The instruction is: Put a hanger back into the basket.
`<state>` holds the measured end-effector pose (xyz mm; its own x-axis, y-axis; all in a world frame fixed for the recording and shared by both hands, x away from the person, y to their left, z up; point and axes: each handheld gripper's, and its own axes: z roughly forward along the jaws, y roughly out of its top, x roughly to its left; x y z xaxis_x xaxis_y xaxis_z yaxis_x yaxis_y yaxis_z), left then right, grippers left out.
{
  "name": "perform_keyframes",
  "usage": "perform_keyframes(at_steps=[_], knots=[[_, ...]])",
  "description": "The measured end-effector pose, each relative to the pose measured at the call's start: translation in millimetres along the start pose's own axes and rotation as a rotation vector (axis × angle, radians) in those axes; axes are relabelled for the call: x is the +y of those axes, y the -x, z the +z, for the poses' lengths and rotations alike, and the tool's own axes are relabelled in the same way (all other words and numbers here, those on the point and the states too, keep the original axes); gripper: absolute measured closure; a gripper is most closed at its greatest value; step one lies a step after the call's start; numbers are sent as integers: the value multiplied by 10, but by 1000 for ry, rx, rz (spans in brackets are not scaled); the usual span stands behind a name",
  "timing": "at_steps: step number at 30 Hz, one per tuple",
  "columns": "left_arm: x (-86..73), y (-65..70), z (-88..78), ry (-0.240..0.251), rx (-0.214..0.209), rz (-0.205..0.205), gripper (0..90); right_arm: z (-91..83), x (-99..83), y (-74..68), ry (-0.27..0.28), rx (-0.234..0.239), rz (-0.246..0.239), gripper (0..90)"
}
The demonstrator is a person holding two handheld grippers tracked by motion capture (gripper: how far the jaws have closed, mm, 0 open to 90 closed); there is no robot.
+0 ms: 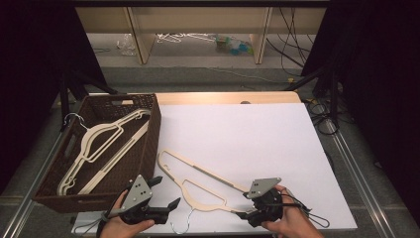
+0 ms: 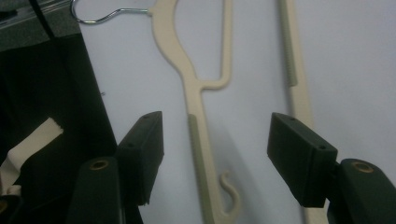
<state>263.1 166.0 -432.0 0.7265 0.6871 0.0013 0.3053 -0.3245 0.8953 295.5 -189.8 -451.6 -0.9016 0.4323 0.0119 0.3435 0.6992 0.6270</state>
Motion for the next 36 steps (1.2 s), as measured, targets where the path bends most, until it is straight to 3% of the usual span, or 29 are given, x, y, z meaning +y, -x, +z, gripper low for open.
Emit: perform_keyframes(at_steps=[9, 12, 16, 18, 20, 24, 26, 31, 36], knots=[[-18, 3, 4, -6, -2, 5, 167, 185, 82, -41, -89, 65, -61, 496], [-32, 4, 20, -19, -8, 3, 167, 210, 90, -35, -96, 62, -67, 526], [-38, 5, 28, -26, -15, 27, 167, 299, 117, -24, -144, 65, -77, 582], [-36, 15, 34, -27, -16, 11, 167, 320, 123, -21, -153, 65, -86, 600], [-38, 10, 33, -31, -18, 33, 168, 344, 137, -27, -175, 63, -87, 624], [-44, 14, 47, -28, -18, 16, 169, 348, 160, -42, -196, 47, -87, 650], [-52, 12, 46, -38, -18, 32, 170, 349, 166, -64, -203, 35, -96, 660], [-67, 7, 53, -40, -18, 32, 172, 340, 185, -90, -235, 48, -97, 776], [-59, -1, 48, -36, -12, 31, 175, 316, 183, -77, -257, 54, -130, 794]])
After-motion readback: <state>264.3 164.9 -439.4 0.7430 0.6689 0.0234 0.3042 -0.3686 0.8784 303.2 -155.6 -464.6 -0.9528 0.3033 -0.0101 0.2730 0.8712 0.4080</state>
